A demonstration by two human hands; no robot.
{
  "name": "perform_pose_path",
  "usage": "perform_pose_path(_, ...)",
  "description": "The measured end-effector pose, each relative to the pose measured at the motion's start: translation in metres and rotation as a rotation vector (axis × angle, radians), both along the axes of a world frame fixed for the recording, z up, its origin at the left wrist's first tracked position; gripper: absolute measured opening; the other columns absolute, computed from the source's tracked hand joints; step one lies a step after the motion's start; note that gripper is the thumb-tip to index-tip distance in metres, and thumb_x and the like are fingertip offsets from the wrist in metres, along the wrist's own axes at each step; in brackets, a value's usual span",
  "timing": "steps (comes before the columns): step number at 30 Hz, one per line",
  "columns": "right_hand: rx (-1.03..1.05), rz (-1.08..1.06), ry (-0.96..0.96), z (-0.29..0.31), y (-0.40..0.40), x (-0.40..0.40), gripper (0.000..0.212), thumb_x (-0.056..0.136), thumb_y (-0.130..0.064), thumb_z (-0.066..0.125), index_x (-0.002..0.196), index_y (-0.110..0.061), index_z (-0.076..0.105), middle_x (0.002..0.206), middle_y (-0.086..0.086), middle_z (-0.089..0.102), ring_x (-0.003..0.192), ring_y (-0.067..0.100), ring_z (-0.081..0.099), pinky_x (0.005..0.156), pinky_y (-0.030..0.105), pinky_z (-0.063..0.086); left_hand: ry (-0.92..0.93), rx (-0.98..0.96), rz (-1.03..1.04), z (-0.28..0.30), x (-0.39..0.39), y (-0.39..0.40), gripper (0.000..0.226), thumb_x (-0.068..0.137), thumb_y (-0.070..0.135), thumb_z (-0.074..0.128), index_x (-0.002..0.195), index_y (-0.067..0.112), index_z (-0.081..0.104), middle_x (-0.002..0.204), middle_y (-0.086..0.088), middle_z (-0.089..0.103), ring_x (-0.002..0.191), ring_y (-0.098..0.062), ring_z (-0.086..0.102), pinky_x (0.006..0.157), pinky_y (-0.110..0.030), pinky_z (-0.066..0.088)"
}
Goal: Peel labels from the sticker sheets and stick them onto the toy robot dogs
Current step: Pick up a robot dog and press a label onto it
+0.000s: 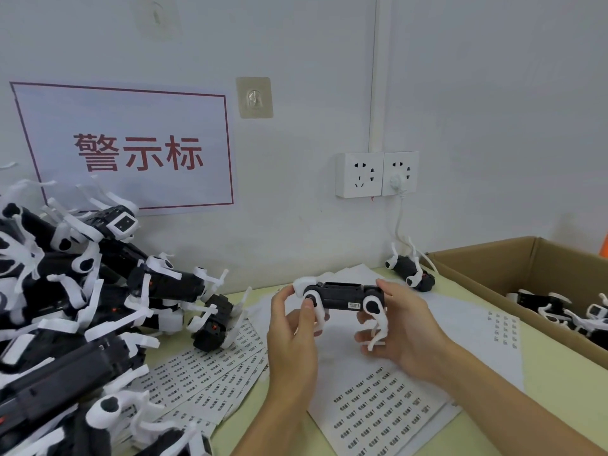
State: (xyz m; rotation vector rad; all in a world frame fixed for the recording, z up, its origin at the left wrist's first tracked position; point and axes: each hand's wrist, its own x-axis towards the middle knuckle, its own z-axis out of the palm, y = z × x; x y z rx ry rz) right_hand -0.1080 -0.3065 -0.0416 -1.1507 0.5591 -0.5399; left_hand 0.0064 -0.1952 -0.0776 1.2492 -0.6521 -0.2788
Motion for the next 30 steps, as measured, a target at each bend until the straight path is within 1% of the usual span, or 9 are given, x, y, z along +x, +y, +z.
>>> perform_pose_path(4, -0.366, -0.068, 0.159, 0.003, 0.001, 0.004, 0.031, 0.101, -0.043, 0.042, 0.103, -0.022, 0.065, 0.087, -0.001, 0.062, 0.076, 0.018, 0.058, 0.077, 0.039, 0.053, 0.059, -0.015, 0.026, -0.001, 0.004, -0.002, 0.018, 0.106, 0.026, 0.047, 0.118, 0.035, 0.058, 0.086, 0.004, 0.076, 0.082, -0.016, 0.074, 0.089, -0.047, 0.057)
perform_pose_path(6, -0.585, 0.001, 0.251, 0.006, 0.001, 0.002, 0.031, 0.100, -0.052, 0.043, 0.107, -0.028, 0.060, 0.090, -0.008, 0.059, 0.080, 0.011, 0.057, 0.089, 0.038, 0.052, 0.077, -0.029, 0.037, -0.001, 0.006, -0.001, 0.023, 0.106, 0.026, 0.047, 0.126, 0.025, 0.058, 0.086, 0.001, 0.077, 0.079, -0.018, 0.075, 0.085, -0.045, 0.059)
perform_pose_path(9, -0.859, 0.097, 0.403, 0.012, -0.003, -0.005, 0.035, 0.088, -0.060, 0.063, 0.108, -0.032, 0.055, 0.089, -0.016, 0.059, 0.071, -0.007, 0.055, 0.073, 0.021, 0.045, 0.055, -0.013, 0.045, -0.003, 0.009, -0.001, 0.026, 0.106, 0.025, 0.047, 0.129, 0.018, 0.057, 0.085, 0.002, 0.077, 0.080, -0.018, 0.075, 0.083, -0.041, 0.059)
perform_pose_path(13, -0.992, 0.080, 0.507, 0.016, -0.009, -0.011, 0.039, 0.082, -0.061, 0.067, 0.098, -0.026, 0.059, 0.084, -0.012, 0.062, 0.068, 0.002, 0.058, 0.065, 0.022, 0.043, 0.003, 0.038, 0.049, -0.004, 0.010, -0.001, 0.019, 0.106, 0.024, 0.049, 0.119, 0.020, 0.061, 0.081, 0.005, 0.077, 0.078, -0.017, 0.074, 0.081, -0.039, 0.057)
perform_pose_path(17, -0.841, -0.035, 0.434, 0.015, -0.025, -0.019, 0.050, 0.091, -0.055, 0.052, 0.078, -0.006, 0.053, 0.066, -0.005, 0.057, 0.059, 0.012, 0.067, 0.061, 0.026, 0.043, -0.028, 0.065, 0.069, -0.005, 0.009, -0.003, 0.014, 0.106, 0.032, 0.046, 0.104, 0.031, 0.059, 0.079, 0.005, 0.075, 0.073, -0.016, 0.072, 0.070, -0.035, 0.053)
perform_pose_path(20, -0.504, -0.021, 0.312, 0.016, -0.043, -0.034, 0.046, 0.096, -0.045, 0.049, 0.095, -0.002, 0.064, 0.077, 0.012, 0.061, 0.059, 0.029, 0.062, 0.059, 0.030, 0.052, -0.042, 0.049, 0.066, -0.007, 0.011, -0.001, 0.016, 0.108, 0.029, 0.042, 0.105, 0.029, 0.058, 0.079, -0.001, 0.074, 0.079, -0.019, 0.071, 0.070, -0.039, 0.054)
perform_pose_path(23, -0.204, -0.076, 0.175, 0.018, -0.065, -0.064, 0.035, 0.101, -0.038, 0.051, 0.107, -0.006, 0.065, 0.094, 0.022, 0.059, 0.063, 0.033, 0.058, 0.059, 0.034, 0.056, -0.044, 0.029, 0.050, -0.007, 0.012, -0.001, 0.020, 0.108, 0.026, 0.041, 0.101, 0.029, 0.059, 0.078, -0.005, 0.073, 0.080, -0.025, 0.068, 0.066, -0.039, 0.052)
perform_pose_path(27, -0.031, -0.348, 0.028, 0.016, -0.098, -0.113, 0.026, 0.100, -0.034, 0.056, 0.105, -0.010, 0.062, 0.106, 0.021, 0.059, 0.078, 0.037, 0.061, 0.062, 0.039, 0.060, -0.062, 0.019, 0.039, -0.007, 0.011, -0.001, 0.025, 0.108, 0.024, 0.041, 0.095, 0.031, 0.061, 0.077, -0.008, 0.072, 0.078, -0.029, 0.065, 0.063, -0.039, 0.050)
perform_pose_path(30, 0.069, -0.593, -0.107, 0.013, -0.120, -0.154, 0.019, 0.101, -0.028, 0.056, 0.101, -0.009, 0.058, 0.102, 0.019, 0.059, 0.084, 0.036, 0.061, 0.058, 0.042, 0.061, -0.089, -0.006, 0.015, -0.008, 0.010, 0.000, 0.028, 0.108, 0.023, 0.040, 0.092, 0.033, 0.061, 0.077, -0.011, 0.071, 0.078, -0.032, 0.064, 0.063, -0.039, 0.050)
